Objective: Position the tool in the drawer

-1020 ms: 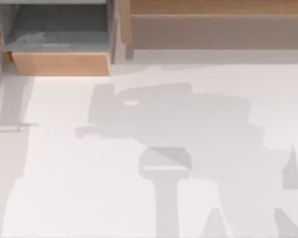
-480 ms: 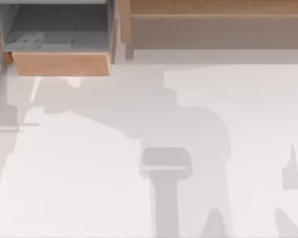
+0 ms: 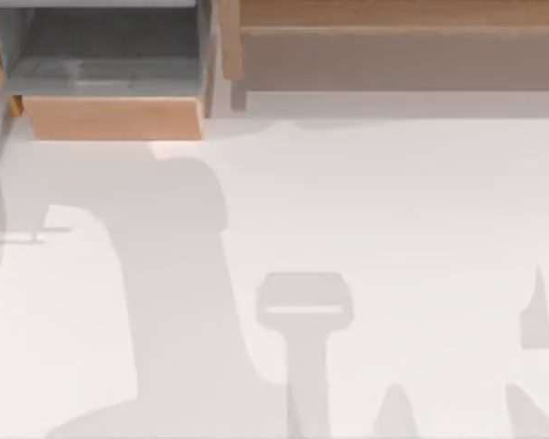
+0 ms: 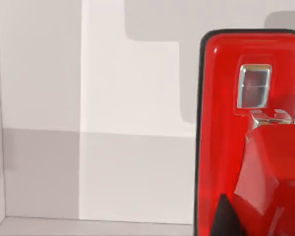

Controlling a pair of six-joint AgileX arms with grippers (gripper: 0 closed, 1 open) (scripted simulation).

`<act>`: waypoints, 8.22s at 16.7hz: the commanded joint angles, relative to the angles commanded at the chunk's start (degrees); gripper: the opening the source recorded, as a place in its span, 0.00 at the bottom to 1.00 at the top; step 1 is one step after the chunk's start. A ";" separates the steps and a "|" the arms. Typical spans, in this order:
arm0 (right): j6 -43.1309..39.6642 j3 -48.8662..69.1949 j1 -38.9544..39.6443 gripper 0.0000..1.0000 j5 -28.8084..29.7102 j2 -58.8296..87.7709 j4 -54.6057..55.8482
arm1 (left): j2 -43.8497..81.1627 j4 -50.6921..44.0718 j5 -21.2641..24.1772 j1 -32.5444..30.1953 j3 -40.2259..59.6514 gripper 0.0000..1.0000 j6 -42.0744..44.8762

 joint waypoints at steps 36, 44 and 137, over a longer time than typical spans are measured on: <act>0.00 0.00 0.00 1.00 0.00 0.00 0.00 | 5.32 1.83 -2.85 0.87 -4.68 0.53 5.11; 0.00 0.00 0.00 1.00 0.00 0.00 0.00 | 5.32 1.83 -2.85 0.87 -4.68 1.00 5.11; 0.00 0.00 0.00 1.00 0.00 0.00 0.00 | -26.75 168.42 29.47 12.51 -114.48 0.00 74.34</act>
